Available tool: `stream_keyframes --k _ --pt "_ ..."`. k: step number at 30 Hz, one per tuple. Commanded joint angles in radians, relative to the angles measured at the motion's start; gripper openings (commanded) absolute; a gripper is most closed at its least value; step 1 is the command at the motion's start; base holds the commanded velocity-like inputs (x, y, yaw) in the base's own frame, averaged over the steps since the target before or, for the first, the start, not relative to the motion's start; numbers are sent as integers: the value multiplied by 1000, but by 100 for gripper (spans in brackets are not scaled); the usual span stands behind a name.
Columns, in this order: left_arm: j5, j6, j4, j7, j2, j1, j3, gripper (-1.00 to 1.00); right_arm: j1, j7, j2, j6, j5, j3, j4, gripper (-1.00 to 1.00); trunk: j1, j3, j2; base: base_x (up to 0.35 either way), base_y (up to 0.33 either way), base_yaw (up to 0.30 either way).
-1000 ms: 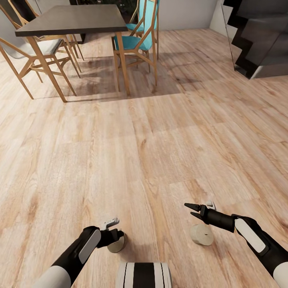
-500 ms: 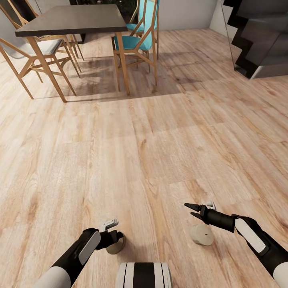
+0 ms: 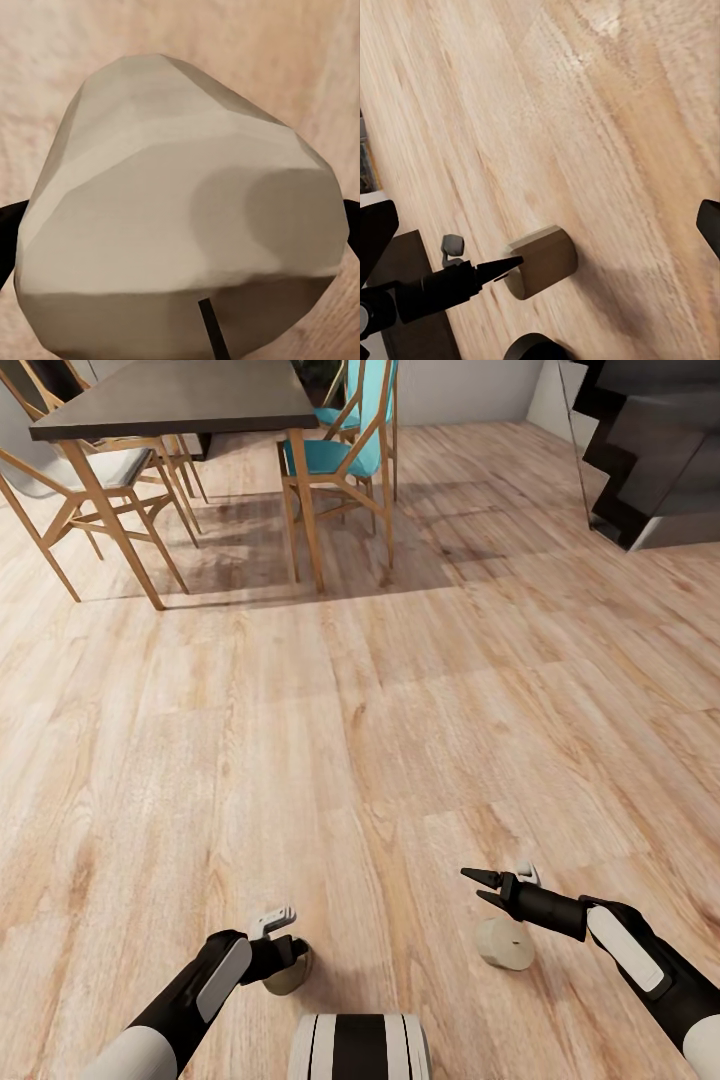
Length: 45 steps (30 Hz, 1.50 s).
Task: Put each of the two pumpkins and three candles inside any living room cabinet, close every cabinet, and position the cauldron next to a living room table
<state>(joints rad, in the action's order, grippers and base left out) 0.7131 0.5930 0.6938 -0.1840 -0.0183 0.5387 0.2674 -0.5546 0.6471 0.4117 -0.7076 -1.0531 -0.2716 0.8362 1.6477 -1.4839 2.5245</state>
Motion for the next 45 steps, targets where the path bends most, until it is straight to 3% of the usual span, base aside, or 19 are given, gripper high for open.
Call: stream_keyframes --k 1,30,45 --pt "-1 4 1 -11 -2 0 5 -100 -1 0 1 -3 -5 -3 0 100 0 -1 0 0 0 0" --pt "5 5 12 -8 -2 0 4 -100 -1 -1 1 -4 -5 -2 -3 100 0 -1 0 0 0 0" --pt "16 35 115 -5 -22 0 -6 -100 -1 -5 1 -3 -7 -1 -15 100 -7 57 -3 0 0 0"
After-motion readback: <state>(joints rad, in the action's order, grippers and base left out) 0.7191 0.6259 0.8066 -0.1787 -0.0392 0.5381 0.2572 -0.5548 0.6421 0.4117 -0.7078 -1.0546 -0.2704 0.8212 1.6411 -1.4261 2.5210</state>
